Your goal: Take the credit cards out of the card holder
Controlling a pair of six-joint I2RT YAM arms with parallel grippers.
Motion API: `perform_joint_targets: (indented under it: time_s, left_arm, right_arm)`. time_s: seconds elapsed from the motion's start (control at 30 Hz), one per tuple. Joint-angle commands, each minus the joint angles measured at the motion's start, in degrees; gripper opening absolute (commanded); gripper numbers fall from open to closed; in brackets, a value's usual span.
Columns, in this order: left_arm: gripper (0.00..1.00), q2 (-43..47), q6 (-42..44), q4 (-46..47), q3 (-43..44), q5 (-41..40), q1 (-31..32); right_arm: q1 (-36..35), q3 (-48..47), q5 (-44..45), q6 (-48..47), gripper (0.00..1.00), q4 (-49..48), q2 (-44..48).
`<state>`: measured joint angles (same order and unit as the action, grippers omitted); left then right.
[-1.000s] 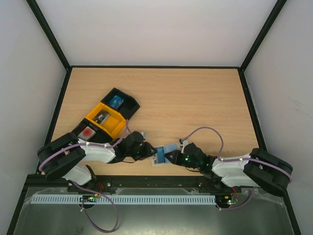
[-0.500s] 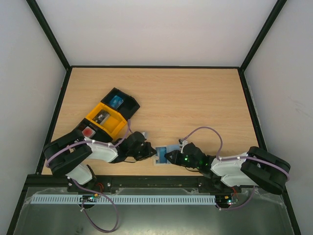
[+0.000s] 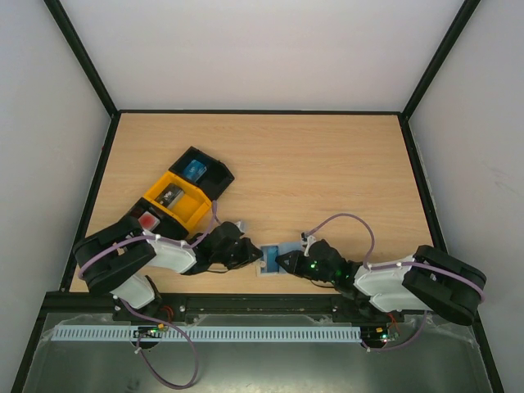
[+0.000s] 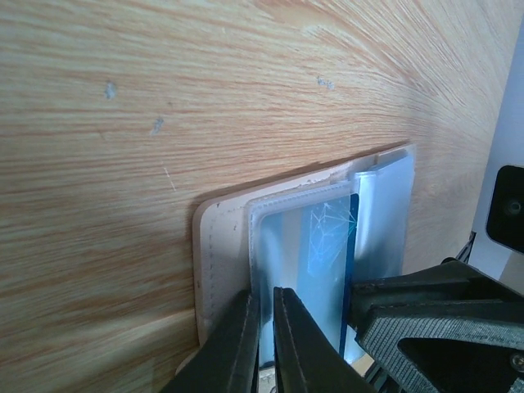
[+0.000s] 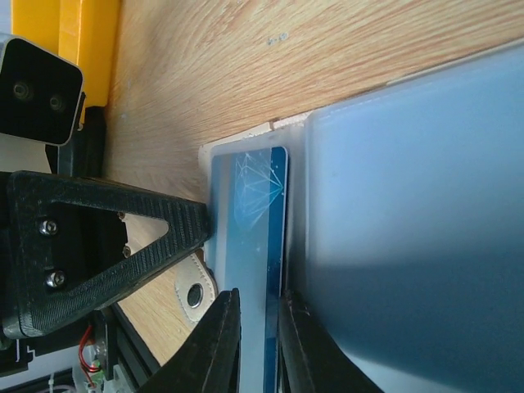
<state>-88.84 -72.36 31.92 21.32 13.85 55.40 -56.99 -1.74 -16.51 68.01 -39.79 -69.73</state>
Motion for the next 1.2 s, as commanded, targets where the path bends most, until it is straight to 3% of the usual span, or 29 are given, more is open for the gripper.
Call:
perform_joint_targets:
  time_s: [0.0,0.23,0.43,0.7,0.93,1.17]
  left_arm:
    - [0.11,-2.04,-0.54,-4.94,-1.76,-1.31,1.01]
    - [0.11,-1.81,-0.59,-5.2,-2.33,-1.96,1.27]
    - [0.17,-1.13,-0.85,-5.29,-2.62,-2.51,1.46]
    - [0.21,-1.02,-1.29,-4.63,-2.57,-2.33,1.64]
    - [0.05,-1.32,-1.73,-2.45,-2.95,-1.77,1.97]
    - [0.03,-3.41,-2.17,-0.67,-3.04,-0.91,2.3]
  right_arm:
    - [-0.06,-0.06,-0.26,1.75,0.15,-6.78,1.29]
    - [0.04,1.43,1.3,3.53,0.15,-6.9,3.23]
    - [0.04,1.74,1.58,5.23,0.15,-6.39,6.21]
    - [-0.01,1.74,1.59,5.75,0.16,-6.86,3.17]
    - [0.03,1.3,0.9,5.54,0.15,-7.63,0.35]
    - [0.04,1.18,0.7,6.12,0.15,-8.28,-1.77]
